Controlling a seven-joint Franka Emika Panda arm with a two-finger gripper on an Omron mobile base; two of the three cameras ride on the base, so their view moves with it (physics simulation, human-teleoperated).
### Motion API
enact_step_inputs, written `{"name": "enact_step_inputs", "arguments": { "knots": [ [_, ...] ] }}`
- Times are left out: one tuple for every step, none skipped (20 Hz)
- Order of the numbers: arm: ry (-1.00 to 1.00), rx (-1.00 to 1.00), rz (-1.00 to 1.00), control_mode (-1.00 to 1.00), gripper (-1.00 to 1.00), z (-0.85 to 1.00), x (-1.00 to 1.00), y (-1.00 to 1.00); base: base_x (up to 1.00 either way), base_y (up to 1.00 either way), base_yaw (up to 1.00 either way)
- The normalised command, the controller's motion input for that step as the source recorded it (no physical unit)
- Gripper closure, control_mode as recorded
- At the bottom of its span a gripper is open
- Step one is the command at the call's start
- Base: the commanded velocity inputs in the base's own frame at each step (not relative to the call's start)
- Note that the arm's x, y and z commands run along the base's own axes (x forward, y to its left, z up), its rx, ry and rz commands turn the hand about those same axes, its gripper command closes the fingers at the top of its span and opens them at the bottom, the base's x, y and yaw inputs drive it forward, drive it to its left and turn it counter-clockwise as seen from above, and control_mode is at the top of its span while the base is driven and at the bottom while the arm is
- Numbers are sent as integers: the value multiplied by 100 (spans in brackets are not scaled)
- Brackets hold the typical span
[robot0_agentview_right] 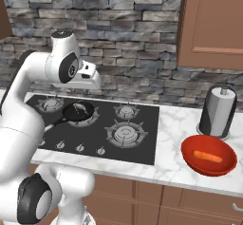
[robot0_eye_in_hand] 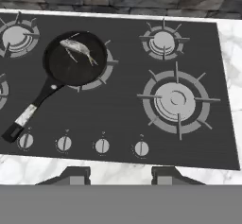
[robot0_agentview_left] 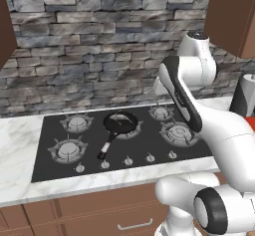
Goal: Place the fish on the plate and place the carrot on the same plate.
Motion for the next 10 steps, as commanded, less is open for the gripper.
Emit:
{"name": "enact_step_inputs", "arguments": {
  "knots": [
    [1, 0, 0, -100, -100, 0, 0, 0, 0, 0, 0],
    [8, 0, 0, -100, -100, 0, 0, 0, 0, 0, 0],
    [14, 0, 1, -100, -100, 0, 2, 5, 0, 0, 0],
    [16, -6, 2, -100, -100, -13, 14, 26, 0, 0, 0],
    [20, -4, 3, -100, -100, -21, 20, 24, 0, 0, 0],
    [18, 0, 7, -100, -100, -41, 26, 16, 0, 0, 0],
    [10, 0, 10, -100, -100, -50, 33, 17, 0, 0, 0],
    [12, -1, 11, -100, -100, -48, 51, 32, 0, 0, 0],
    [12, 0, 11, -100, -100, -35, 57, 24, 0, 0, 0],
    [13, 0, 10, -100, -100, -37, 73, 43, 0, 0, 0]
  ]
}}
